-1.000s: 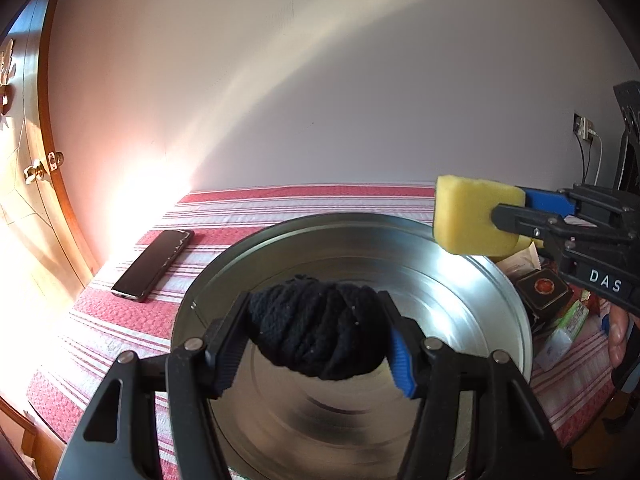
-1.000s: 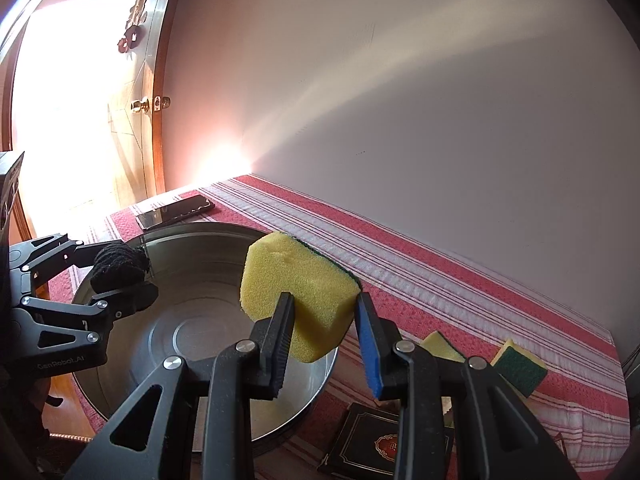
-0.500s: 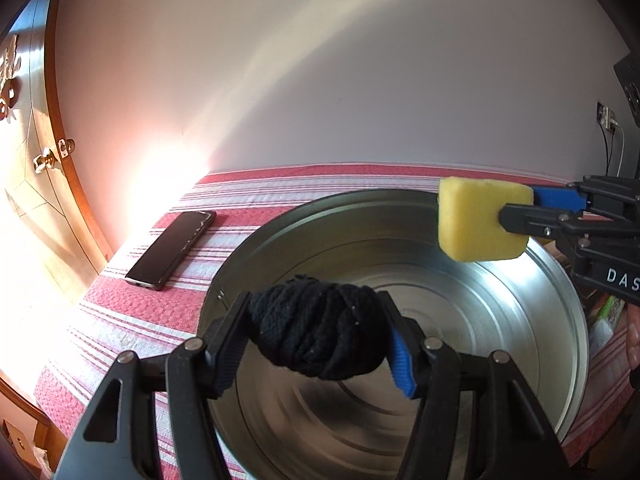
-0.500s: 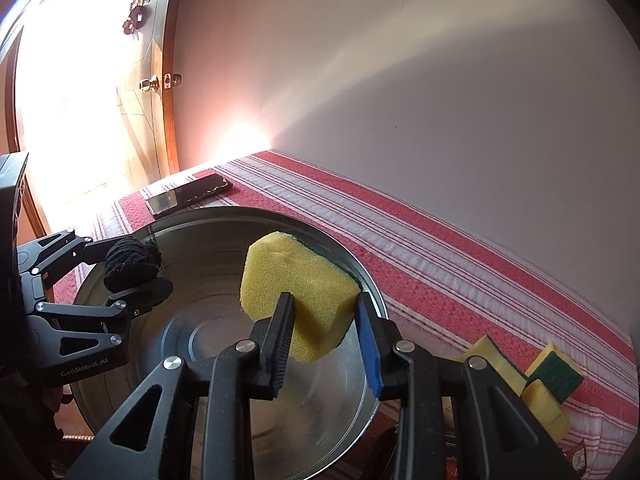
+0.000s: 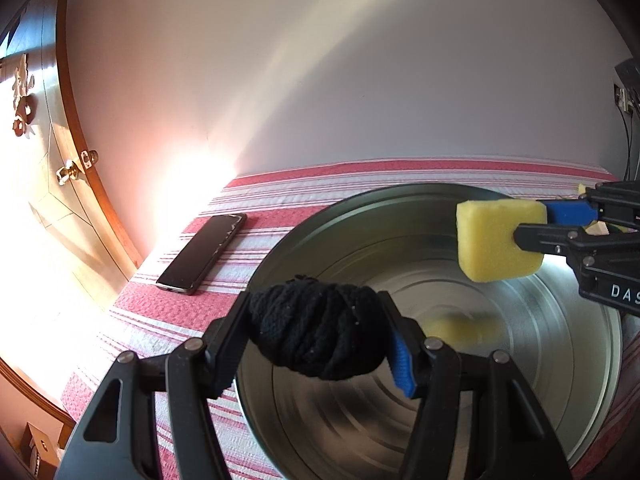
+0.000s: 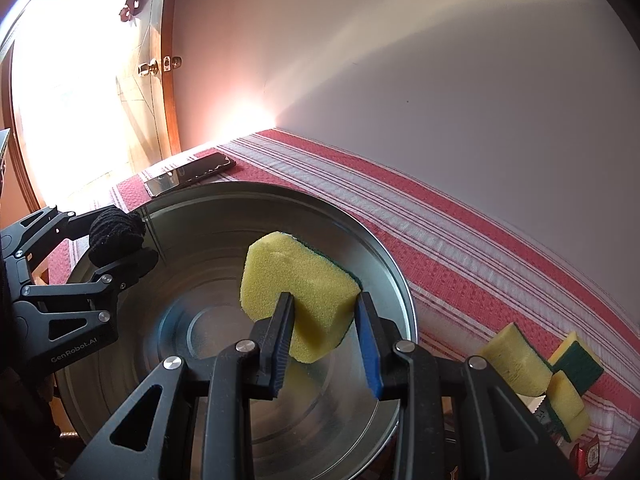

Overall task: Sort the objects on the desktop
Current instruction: 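Carry the sponge and black ball over the metal tin with both grippers, then open both grippers to drop the sponge and black ball into the tin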

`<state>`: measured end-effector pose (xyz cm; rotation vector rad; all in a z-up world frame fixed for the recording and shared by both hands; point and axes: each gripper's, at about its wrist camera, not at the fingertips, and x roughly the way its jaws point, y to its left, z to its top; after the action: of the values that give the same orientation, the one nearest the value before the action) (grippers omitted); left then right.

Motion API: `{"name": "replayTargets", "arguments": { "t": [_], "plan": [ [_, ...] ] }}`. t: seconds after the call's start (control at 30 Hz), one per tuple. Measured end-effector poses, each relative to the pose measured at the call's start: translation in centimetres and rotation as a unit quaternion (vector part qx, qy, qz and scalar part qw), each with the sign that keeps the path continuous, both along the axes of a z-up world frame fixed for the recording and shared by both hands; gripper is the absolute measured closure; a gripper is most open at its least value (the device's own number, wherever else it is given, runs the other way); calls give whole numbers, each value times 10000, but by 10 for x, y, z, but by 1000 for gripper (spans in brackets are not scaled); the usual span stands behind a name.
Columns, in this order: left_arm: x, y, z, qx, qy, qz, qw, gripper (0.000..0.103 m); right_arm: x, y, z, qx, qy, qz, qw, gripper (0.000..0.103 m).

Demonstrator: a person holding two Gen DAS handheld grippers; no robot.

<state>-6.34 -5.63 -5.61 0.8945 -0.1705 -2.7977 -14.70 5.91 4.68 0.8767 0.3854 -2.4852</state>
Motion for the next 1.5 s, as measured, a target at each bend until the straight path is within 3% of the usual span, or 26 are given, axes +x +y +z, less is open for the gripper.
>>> {"name": "replayTargets", "arguments": {
  "t": [0.27,0.37,0.4,0.43,0.47,0.63,0.77,1.0,1.1,1.5],
  "plan": [
    [-3,-2,-3,-91,-46,59,9999,42,2,0,-1,-5,-28,-1,10000,69],
    [-3,-1,-1,-126,-31,116,9998,37,3,-2,-3,40,-7,-6,10000,67],
    [-2,0,0,-130,16,148,9998,27,5,-2,-3,74,33,0,10000,64],
    [1,1,2,-156,62,165,9997,16,7,-2,-3,78,83,-4,9999,55],
    [3,2,4,-191,100,153,9996,12,9,-1,-2,39,111,-4,9999,48],
    [12,5,12,-199,263,68,9994,2,19,2,4,-61,246,-25,9997,46],
    [18,8,18,-157,381,-14,9992,1,26,10,10,-198,369,-105,9991,36],
    [25,18,23,6,546,-207,9983,1,37,26,17,-403,552,-194,9975,32],
    [30,26,26,72,615,-325,9976,1,45,38,20,-406,695,-270,9964,26],
    [47,69,31,233,906,-1051,9900,1,86,139,33,-513,1269,-1157,9838,17]
  ]
}}
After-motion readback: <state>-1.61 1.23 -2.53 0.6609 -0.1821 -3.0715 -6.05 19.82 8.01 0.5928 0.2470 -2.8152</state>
